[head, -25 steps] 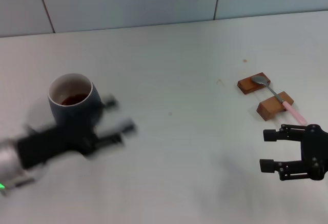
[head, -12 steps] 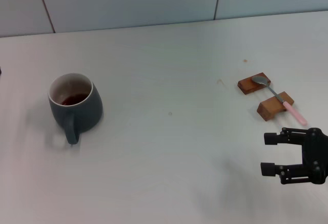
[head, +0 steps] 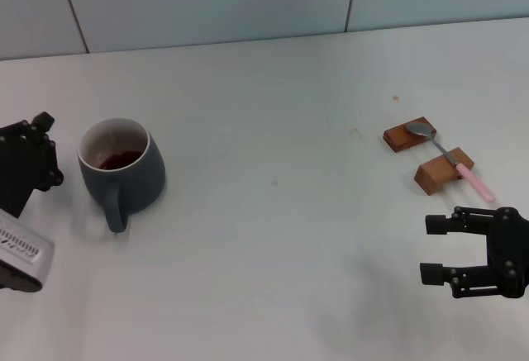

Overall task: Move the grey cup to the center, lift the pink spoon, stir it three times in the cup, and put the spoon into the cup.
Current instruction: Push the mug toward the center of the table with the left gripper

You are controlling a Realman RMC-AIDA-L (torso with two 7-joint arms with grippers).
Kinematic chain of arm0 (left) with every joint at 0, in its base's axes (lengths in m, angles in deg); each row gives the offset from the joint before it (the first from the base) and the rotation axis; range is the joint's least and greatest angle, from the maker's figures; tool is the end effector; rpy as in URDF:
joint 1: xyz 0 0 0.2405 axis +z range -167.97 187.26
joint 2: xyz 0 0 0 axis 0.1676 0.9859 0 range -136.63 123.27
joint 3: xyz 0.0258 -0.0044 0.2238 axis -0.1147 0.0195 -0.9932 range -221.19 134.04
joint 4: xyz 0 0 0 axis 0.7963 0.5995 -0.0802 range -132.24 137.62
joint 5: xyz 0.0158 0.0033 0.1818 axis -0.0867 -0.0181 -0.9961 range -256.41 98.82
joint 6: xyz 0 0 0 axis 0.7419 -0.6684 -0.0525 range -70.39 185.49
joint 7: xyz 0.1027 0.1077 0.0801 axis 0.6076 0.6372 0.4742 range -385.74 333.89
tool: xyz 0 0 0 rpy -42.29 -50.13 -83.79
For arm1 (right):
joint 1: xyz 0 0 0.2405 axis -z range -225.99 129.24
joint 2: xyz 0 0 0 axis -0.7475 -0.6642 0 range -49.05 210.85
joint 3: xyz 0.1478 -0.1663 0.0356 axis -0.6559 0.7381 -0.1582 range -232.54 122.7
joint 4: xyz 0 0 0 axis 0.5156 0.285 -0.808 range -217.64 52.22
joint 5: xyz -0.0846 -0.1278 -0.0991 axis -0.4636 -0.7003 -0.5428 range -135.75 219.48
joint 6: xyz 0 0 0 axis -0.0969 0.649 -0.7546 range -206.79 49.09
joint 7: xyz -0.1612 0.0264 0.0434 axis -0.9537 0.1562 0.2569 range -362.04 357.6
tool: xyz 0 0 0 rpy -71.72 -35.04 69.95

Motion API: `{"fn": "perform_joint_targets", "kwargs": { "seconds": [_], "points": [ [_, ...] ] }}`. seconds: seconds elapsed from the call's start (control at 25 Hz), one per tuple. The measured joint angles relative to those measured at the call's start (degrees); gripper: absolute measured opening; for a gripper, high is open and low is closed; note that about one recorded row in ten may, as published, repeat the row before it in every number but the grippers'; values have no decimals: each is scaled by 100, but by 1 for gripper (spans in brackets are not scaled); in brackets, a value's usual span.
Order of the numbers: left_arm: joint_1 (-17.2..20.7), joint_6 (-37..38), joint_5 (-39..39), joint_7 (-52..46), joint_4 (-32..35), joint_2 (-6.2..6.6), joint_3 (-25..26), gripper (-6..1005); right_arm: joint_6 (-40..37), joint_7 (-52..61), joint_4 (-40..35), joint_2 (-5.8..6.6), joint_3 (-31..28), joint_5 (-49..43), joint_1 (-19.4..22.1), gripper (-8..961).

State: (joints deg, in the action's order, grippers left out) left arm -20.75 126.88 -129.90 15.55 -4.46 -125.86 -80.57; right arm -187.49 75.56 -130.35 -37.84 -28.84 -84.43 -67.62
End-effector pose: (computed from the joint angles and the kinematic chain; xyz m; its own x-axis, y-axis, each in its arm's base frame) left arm -0.2813 0.3266 -0.0096 0.9733 -0.1762 -0.1471 -0.1797 -0.1864 -0.9659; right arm 0.2603 0.2282 0.0315 0.7703 -0.4202 -0.4796 -0.5157 -0.8530 -0.0809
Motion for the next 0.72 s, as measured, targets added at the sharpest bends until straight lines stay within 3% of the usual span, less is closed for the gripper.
{"fn": "perform_joint_targets", "kwargs": {
  "seconds": [0.24,0.72],
  "points": [
    [-118,-387,-170,84,3,0,-43,-2,-78,0,-28,0,-26,-4,13,827],
    [-506,-523,-904,32,-388,0,29,5,-259,0,-130,0,-59,0,70,827]
  ]
}}
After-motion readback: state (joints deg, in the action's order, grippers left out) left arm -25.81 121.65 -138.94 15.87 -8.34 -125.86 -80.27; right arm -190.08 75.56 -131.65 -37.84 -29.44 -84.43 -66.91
